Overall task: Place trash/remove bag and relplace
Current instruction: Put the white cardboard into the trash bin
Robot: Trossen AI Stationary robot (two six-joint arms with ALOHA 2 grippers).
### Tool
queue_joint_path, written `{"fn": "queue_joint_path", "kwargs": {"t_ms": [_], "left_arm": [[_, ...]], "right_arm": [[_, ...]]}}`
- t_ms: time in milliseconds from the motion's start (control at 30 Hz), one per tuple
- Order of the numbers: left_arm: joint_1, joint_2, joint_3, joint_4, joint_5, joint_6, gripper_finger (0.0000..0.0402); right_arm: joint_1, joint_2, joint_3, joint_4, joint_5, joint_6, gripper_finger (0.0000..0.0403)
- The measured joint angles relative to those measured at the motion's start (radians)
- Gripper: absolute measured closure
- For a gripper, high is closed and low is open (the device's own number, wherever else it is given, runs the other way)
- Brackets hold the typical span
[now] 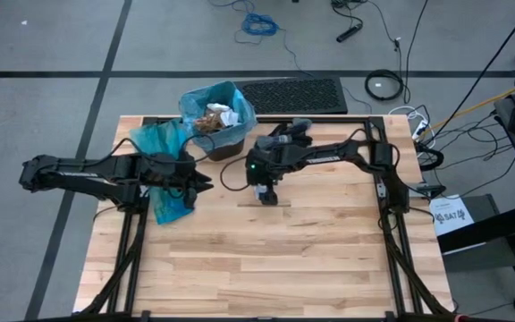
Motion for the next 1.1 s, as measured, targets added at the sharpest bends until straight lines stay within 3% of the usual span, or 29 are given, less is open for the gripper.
{"fn": "queue_joint_path", "kwargs": {"t_ms": [200, 300, 400, 533, 567, 800, 1100], "left_arm": [[0.000, 0.000, 0.000, -0.015, 0.000, -0.001, 0.0281], [0.000, 0.000, 0.000, -0.020, 0.000, -0.001, 0.0281], [0.000, 0.000, 0.000, -0.018, 0.000, 0.000, 0.0281], [0.000, 0.000, 0.000, -0.020, 0.000, 0.001, 0.0281], [0.000, 0.000, 0.000, -0.020, 0.000, 0.001, 0.0281], [0.000, 0.000, 0.000, -0.021, 0.000, 0.004, 0.0281], [0.000, 0.000, 0.000, -0.001, 0.000, 0.054, 0.0281]], "right_arm": [[0.011, 0.062, 0.007, -0.025, 0.011, 0.046, 0.0053], [0.029, 0.080, 0.008, -0.043, 0.035, 0.057, 0.0091], [0.052, 0.085, 0.008, -0.055, 0.049, 0.069, 0.0186], [0.072, 0.087, 0.007, -0.057, 0.057, 0.101, 0.0360], [0.071, 0.088, 0.010, -0.061, 0.049, 0.109, 0.0380], [0.064, 0.041, 0.071, -0.209, 0.031, 0.144, 0.0400], [0.060, -0.030, 0.420, -0.387, 0.075, 0.015, 0.0402]]}}
